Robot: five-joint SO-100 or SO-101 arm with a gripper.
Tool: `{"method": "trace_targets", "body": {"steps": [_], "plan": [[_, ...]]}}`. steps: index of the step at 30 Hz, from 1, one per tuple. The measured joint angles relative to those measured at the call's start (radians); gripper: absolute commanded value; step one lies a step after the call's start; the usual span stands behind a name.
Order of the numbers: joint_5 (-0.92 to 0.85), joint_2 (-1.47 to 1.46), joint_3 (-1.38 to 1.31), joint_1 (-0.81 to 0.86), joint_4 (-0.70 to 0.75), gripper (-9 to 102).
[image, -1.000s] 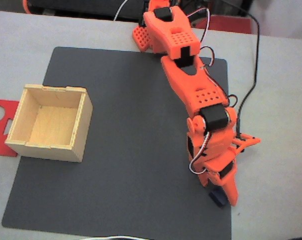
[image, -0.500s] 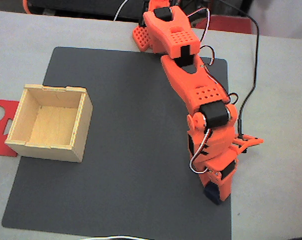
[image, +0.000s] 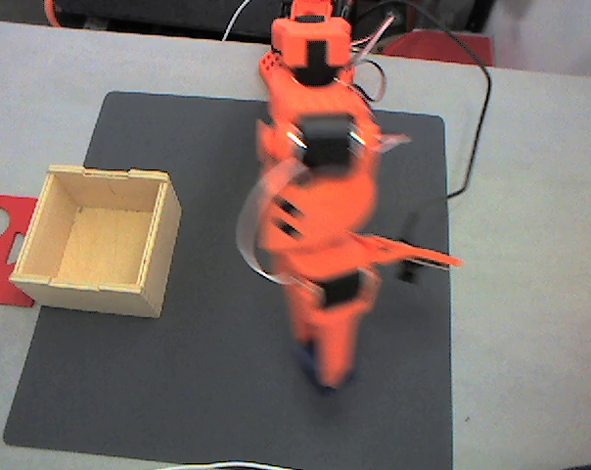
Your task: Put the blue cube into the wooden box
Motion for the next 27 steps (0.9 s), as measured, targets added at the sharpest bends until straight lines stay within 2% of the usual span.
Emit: {"method": "trace_targets", "body": {"steps": [13,21,27], "plan": [[0.037,0.259,-0.002,0.422,0.233,0],[0.057,0.288,-0.002,0.687,0.253,0],[0.092,0.198,-0.002,0.747,0.253,0]]}}
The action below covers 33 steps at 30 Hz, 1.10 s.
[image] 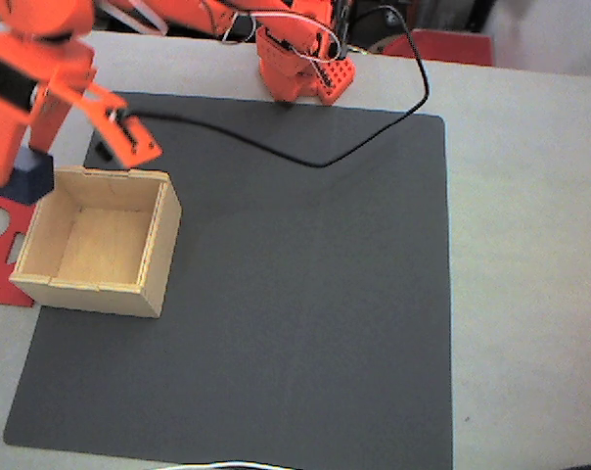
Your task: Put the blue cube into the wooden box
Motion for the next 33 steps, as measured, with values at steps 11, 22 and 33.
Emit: {"method": "trace_targets", "body": {"steps": [11,22,33], "plan": [[0.067,-0.144,0.000,-0.066,-0.009,0],[0.140,-0.164,0.000,-0.069,0.009,0],[0.163,-0.186,0.000,0.008,0.011,0]]}}
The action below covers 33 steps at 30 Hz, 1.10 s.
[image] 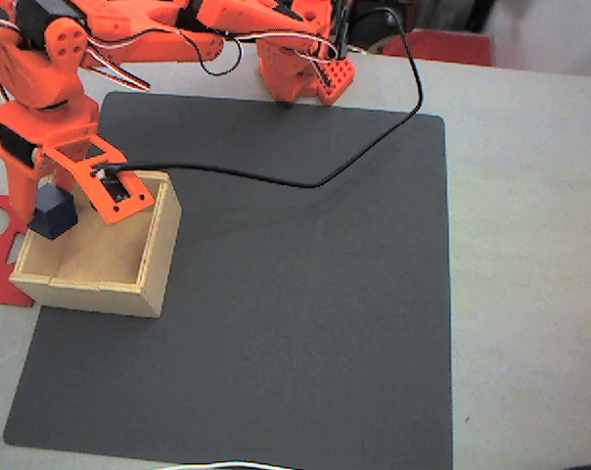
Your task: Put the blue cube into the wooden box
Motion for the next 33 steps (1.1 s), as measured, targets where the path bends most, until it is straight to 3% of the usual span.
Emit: {"method": "trace_targets", "body": {"steps": [15,21,30,33], "plan": [[0.026,-0.166,0.000,-0.026,0.000,0],[0.026,-0.247,0.000,-0.051,-0.002,7],[0.021,-0.261,0.000,-0.066,-0.003,9],[0.018,-0.261,0.000,-0.071,-0.003,17]]}}
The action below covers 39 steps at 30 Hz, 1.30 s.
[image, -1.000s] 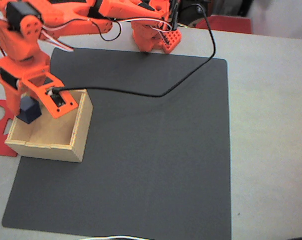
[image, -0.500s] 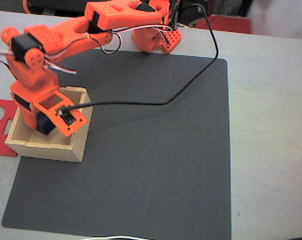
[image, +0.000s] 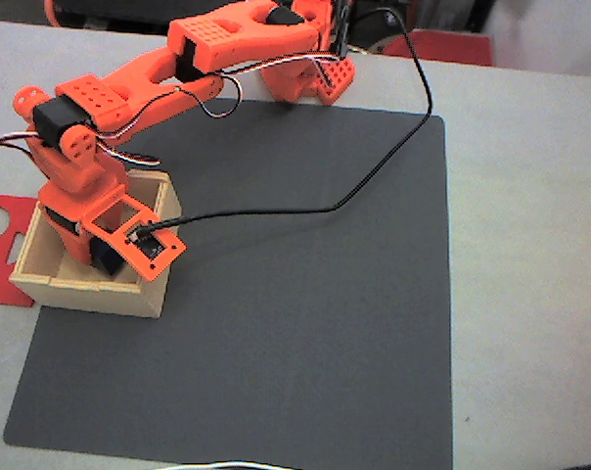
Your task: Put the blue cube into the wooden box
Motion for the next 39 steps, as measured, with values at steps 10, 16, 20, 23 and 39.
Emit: {"method": "trace_targets", "body": {"steps": [10,16,20,23,39], "plan": [[-0.012,0.000,0.000,-0.003,0.002,19],[-0.014,0.002,0.000,-0.018,0.002,0],[-0.014,0.048,0.000,-0.043,0.002,0],[-0.014,0.112,0.000,-0.066,0.002,0],[-0.014,0.776,0.130,-0.255,0.005,0]]}}
